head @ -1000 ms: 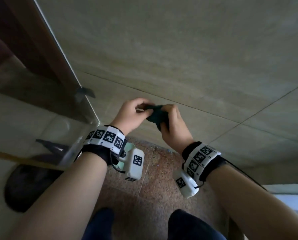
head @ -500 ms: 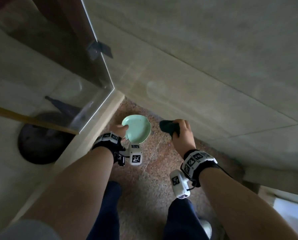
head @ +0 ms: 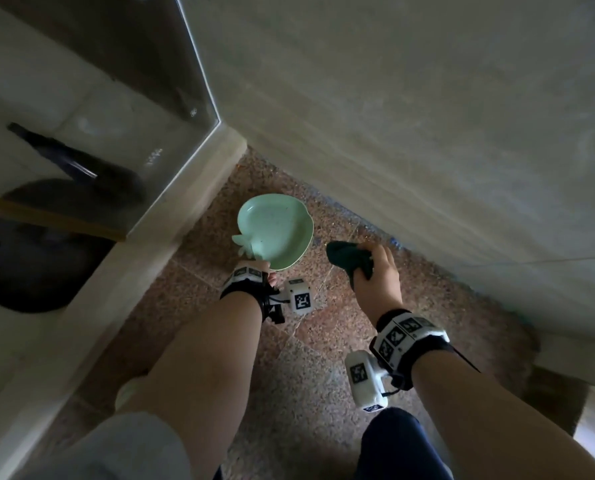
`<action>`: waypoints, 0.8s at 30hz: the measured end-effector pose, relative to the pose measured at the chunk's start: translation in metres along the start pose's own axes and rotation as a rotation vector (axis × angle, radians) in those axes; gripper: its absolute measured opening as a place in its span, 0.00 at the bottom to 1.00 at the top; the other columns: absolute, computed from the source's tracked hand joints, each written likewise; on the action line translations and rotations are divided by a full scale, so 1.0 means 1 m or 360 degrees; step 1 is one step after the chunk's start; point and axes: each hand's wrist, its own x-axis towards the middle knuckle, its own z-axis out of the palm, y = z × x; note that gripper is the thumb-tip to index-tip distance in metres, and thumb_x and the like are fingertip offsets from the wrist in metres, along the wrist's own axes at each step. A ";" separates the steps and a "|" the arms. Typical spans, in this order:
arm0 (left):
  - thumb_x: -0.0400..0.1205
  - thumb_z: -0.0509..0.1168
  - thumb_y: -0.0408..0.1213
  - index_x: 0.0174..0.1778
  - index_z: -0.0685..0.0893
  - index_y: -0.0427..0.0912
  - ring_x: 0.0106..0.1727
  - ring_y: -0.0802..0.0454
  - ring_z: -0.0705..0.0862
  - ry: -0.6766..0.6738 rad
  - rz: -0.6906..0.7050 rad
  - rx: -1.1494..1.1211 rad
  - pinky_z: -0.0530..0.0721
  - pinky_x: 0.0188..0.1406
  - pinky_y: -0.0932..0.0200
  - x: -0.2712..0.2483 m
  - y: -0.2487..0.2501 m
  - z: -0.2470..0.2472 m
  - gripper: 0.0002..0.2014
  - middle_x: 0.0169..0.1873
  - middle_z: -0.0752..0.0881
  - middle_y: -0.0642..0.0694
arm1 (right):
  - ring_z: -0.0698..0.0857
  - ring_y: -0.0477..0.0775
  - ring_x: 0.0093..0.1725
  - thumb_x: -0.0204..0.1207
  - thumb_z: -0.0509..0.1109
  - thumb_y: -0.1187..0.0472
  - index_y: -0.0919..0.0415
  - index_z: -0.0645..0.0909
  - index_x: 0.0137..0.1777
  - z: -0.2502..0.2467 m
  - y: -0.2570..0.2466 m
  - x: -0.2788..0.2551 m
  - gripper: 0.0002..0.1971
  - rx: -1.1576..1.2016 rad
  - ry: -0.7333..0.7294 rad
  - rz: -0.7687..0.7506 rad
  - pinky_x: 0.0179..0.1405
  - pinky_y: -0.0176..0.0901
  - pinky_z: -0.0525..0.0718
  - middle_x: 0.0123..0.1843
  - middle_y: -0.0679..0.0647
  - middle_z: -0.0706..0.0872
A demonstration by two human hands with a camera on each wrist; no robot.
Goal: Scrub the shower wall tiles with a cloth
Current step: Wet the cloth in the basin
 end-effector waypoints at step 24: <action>0.87 0.59 0.42 0.63 0.83 0.35 0.67 0.44 0.80 0.0097 0.0262 0.0520 0.75 0.68 0.57 -0.190 0.002 -0.046 0.16 0.64 0.83 0.41 | 0.77 0.56 0.55 0.74 0.65 0.75 0.65 0.78 0.60 -0.099 -0.079 -0.095 0.15 0.0113 0.0180 0.0371 0.53 0.43 0.74 0.62 0.61 0.80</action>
